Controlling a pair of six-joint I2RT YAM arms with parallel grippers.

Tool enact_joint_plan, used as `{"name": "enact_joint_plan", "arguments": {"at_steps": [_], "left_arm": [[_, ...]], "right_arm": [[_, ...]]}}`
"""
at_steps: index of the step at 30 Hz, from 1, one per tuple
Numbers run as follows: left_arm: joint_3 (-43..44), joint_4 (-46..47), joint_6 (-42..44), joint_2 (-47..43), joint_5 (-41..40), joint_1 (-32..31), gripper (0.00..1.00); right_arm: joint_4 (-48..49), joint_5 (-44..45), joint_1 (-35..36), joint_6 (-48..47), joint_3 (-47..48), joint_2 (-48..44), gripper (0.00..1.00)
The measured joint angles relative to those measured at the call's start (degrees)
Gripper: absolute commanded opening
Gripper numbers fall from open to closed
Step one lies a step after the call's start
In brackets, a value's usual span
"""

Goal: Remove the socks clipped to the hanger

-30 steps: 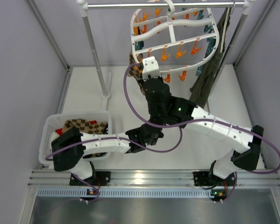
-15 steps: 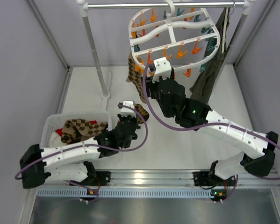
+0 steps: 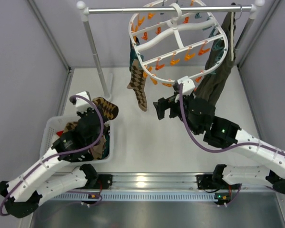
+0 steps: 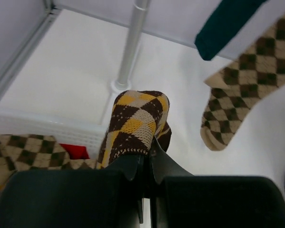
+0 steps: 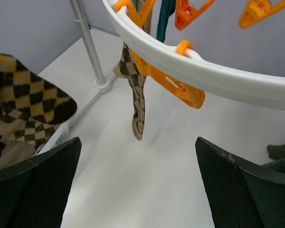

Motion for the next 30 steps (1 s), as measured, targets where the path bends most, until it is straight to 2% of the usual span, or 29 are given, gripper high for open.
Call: {"name": "enact_joint_plan", "arguments": {"at_steps": [4, 10, 15, 22, 30], "left_arm": [[4.39, -8.33, -2.34, -2.05, -0.52, 6.86, 0.0], [3.69, -16.61, -5.29, -7.23, 0.76, 15.65, 0.0], [-1.66, -19.23, -8.11, -11.28, 2.51, 16.52, 0.0], [-2.51, -20.9, -11.67, -6.14, 5.64, 16.59, 0.0], [-12.63, -20.5, -24.13, -5.81, 6.23, 16.63, 0.02]], "right_arm": [[1.31, -2.01, -0.07, 0.7, -5.97, -6.54, 0.99], [1.79, -2.21, -0.07, 1.64, -11.21, -12.92, 0.99], [2.64, -2.25, -0.07, 1.6, -11.56, -13.81, 0.99], [1.64, -2.78, -1.73, 0.42, -6.4, -6.75, 0.99], [1.55, -3.61, -2.27, -3.69, -5.51, -5.53, 0.99]]}}
